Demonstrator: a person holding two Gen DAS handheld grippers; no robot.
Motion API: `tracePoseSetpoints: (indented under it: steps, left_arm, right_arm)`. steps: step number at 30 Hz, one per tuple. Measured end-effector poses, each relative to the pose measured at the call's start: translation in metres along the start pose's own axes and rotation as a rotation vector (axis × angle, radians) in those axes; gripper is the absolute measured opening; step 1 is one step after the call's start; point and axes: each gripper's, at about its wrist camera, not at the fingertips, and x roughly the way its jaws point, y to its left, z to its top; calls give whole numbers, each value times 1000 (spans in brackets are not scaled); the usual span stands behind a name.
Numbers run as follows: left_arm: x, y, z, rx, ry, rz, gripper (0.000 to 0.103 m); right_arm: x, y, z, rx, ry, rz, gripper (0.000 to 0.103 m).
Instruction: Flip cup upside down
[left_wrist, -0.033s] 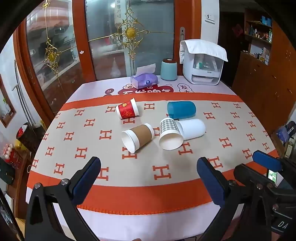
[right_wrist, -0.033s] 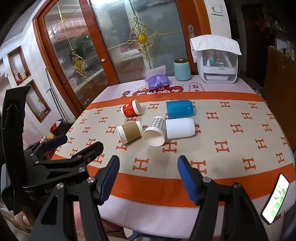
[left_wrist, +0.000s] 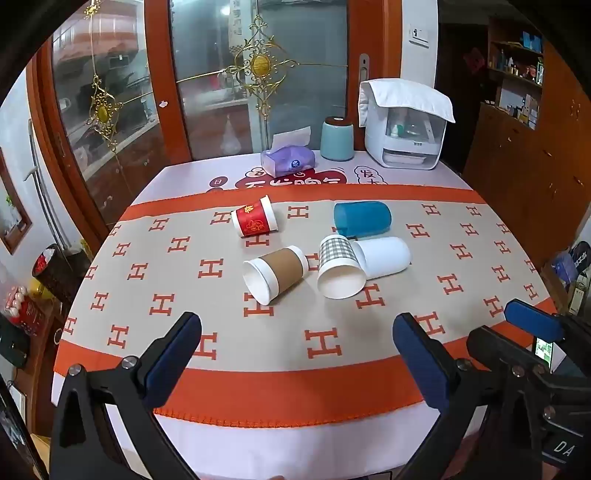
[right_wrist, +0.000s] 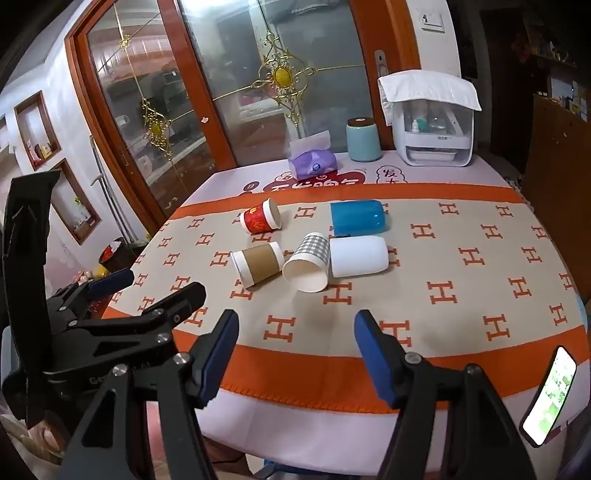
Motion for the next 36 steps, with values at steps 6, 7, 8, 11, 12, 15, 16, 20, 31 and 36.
tracePoseSetpoints:
  steps: [6, 7, 8, 11, 12, 15, 16, 20, 31, 36]
  left_arm:
    - [5, 2, 4, -1, 9, -14, 103]
    - [6, 1, 4, 5, 12, -12, 103]
    - [7, 1, 4, 4, 13, -14, 103]
    - [10, -2, 3, -2, 21, -24, 102]
    - [10, -1, 2, -5, 22, -29, 102]
    - [9, 3, 0, -16, 29, -44, 102]
    - [9, 3, 0, -17, 30, -46, 102]
    - [8, 4, 0, -24, 33, -53, 100]
    - [12, 6, 1, -35, 44, -47, 100]
    - [15, 5, 1, -31, 57, -44, 100]
  right_arm:
    - [7, -2, 3, -1, 13, 12, 65]
    - [9, -3, 4, 0, 14, 15, 65]
    - [3, 2, -2, -10, -16, -17, 65]
    - [3, 0, 0, -6, -14, -14, 65]
    - [2, -1, 0, -5, -13, -13, 65]
    - [0, -3, -1, -2, -10, -9, 65]
    - [-1, -4, -1, -2, -9, -8, 65]
    - [4, 3, -3, -9, -10, -19, 65]
    - [6, 3, -3, -10, -8, -22, 65]
    - [12, 7, -5, -3, -2, -34, 65]
